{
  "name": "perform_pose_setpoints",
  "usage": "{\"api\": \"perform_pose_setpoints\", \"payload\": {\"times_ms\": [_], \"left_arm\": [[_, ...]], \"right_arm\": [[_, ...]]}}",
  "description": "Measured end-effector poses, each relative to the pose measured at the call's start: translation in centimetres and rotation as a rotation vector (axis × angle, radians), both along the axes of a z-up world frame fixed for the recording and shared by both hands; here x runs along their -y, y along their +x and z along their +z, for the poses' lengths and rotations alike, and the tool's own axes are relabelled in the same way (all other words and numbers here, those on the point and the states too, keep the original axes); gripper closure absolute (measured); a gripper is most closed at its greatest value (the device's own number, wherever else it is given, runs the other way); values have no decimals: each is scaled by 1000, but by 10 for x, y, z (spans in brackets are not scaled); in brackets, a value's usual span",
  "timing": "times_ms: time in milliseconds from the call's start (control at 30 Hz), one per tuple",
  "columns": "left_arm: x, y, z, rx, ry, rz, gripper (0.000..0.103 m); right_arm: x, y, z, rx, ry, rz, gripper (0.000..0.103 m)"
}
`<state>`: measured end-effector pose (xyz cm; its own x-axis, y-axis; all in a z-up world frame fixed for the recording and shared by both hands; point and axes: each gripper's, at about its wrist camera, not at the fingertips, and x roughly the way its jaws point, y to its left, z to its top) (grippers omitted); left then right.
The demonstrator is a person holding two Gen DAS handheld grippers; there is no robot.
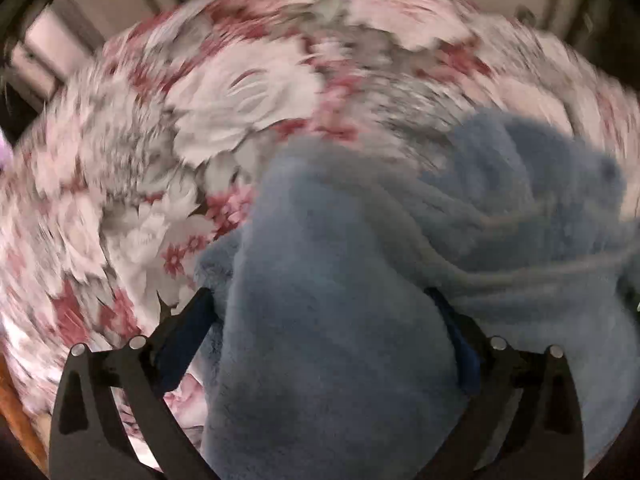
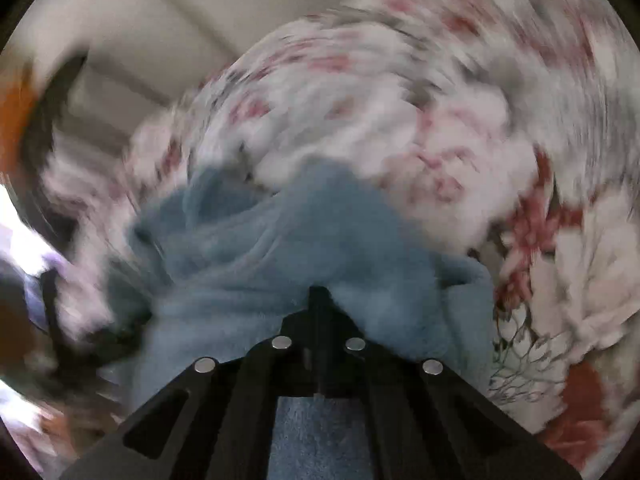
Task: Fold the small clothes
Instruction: 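Lay the hem over the collar and open both tools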
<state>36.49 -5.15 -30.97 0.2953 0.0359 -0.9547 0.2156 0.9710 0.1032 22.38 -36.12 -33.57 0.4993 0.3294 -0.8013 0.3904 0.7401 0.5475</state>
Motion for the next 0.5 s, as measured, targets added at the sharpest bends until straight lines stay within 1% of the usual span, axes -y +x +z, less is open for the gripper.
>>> {"api": "perform_pose_setpoints", "payload": {"times_ms": [33,67,100,167,200,233,300,333,367,400,433,467,500], "left_arm": [[-2,0,4,8,-7,7,4],[-3,-5,12,35,-12,-7,4],[-3,-10,20,63,-14,-27,4],[-5,-28,38,132,-22,-71,4],[-9,-39,45,164,-33,-86,4],[-13,-46,49,180,-38,-90,4],[-26,-64,48,195,-59,-89,4],[-30,-69,41,184,-61,-83,4],[-29,-70,24,145,-20,-68,4],[-33,-68,7,106,11,-54,4],[-38,-67,-4,67,-10,-43,4],[-48,-64,-13,28,-78,-4,4],[-52,-61,-13,9,-107,23,4]], "right_arm": [[-4,-4,12,14,-47,18,103],[-7,-7,19,22,-82,32,103],[-13,-10,28,34,-114,46,97],[-29,-23,48,91,-149,75,91],[-36,-34,57,115,-171,87,82],[-44,-41,61,126,-193,89,71],[-52,-59,59,118,-230,90,60],[-55,-66,47,69,-247,89,59],[-55,-66,31,13,-251,87,59],[-55,-69,18,-7,-242,91,59],[-56,-72,11,5,-259,102,60],[-57,-71,10,4,-274,111,60],[-58,-70,17,-6,-291,114,60]]}}
